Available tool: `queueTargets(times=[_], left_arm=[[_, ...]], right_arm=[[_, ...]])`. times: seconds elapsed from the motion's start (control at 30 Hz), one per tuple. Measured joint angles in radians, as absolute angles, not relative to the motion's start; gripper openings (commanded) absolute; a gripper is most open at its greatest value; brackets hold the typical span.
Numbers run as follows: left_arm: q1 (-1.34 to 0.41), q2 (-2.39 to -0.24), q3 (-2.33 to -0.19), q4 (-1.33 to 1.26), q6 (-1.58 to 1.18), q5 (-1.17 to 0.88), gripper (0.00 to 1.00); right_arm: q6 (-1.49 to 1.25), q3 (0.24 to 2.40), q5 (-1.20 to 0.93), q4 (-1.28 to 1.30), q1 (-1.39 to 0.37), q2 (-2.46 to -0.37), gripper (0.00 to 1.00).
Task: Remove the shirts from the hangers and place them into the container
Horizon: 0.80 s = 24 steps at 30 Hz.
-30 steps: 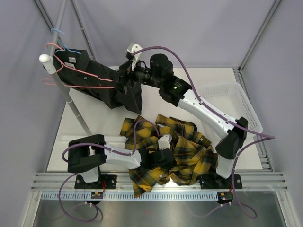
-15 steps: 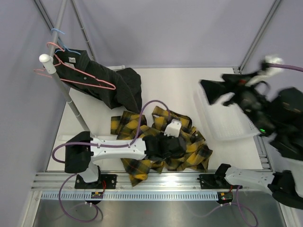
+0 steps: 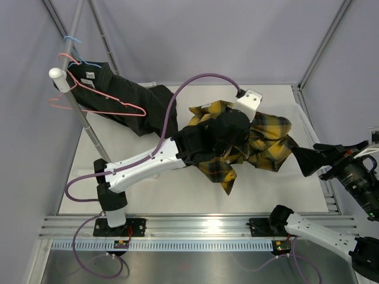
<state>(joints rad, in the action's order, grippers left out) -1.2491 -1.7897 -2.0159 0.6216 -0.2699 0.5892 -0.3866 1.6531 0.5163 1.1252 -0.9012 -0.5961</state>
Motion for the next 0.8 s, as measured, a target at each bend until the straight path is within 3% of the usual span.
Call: queueTargets(times=[0.33, 0.8], left_arm=[[-1.242, -1.843, -2.124, 0.334, 0.101, 0.302, 0.0], [-1.172, -1.884, -2.346, 0.165, 0.172, -0.093, 0.0]], right_arm=[[-0.437, 1.564, 0.546, 1.16, -0.899, -0.447, 0.99], [-0.472, 1.402, 0.627, 1.201, -0.896, -0.399, 1.0]])
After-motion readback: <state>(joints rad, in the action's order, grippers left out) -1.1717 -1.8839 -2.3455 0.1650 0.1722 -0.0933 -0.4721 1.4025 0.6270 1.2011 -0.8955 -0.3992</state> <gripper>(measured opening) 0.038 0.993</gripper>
